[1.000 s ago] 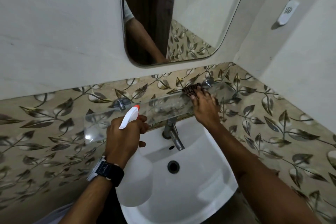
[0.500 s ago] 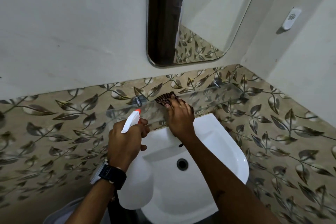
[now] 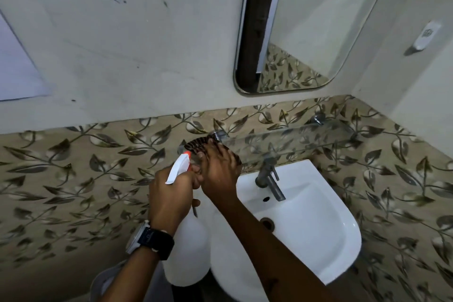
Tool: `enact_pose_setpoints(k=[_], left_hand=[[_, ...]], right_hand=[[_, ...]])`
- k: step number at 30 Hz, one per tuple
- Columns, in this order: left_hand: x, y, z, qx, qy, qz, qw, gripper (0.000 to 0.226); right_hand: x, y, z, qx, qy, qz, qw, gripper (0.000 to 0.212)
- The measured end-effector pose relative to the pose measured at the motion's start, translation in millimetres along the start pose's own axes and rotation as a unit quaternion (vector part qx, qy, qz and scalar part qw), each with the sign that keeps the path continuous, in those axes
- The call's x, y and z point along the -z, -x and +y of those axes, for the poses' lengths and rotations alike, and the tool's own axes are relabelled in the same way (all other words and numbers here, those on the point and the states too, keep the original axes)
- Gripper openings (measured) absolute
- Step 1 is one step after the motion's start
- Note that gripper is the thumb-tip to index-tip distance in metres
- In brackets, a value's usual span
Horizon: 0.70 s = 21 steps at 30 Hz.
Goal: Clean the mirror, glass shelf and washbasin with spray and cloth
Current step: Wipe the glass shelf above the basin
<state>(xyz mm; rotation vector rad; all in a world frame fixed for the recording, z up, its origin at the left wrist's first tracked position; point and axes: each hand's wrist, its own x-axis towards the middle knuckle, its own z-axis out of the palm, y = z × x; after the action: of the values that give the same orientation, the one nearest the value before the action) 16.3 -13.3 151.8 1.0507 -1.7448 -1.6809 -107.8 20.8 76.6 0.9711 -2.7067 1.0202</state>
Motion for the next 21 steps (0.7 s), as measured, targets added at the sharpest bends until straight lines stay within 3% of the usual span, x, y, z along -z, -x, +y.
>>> enact_pose_setpoints(k=[8,11,15,19,21], left_hand=[[23,5,2,0.009,-0.030,0.045,0.999,0.026],[22,4,-3,0.009,-0.021,0.048,0.999,0.036],[22,5,-9,0.014,-0.045,0.060,0.997,0.021],[22,6,-5,0.023,-0.028,0.059,0.998,0.029],[21,8,-3,0.035,-0.033,0.056,0.997,0.023]], right_hand=[[-9,-4,-3,0.120,0.102,-0.065,0.985,0.049],[0,-14,-3,0.111,0.133,-0.086,0.981,0.054],[-5,-23,-6,0.114,0.145,-0.119,0.976,0.059],[-4,-27,8,0.198,0.138,-0.142,0.960,0.060],[5,-30,18,0.246,0.114,-0.169,0.948,0.063]])
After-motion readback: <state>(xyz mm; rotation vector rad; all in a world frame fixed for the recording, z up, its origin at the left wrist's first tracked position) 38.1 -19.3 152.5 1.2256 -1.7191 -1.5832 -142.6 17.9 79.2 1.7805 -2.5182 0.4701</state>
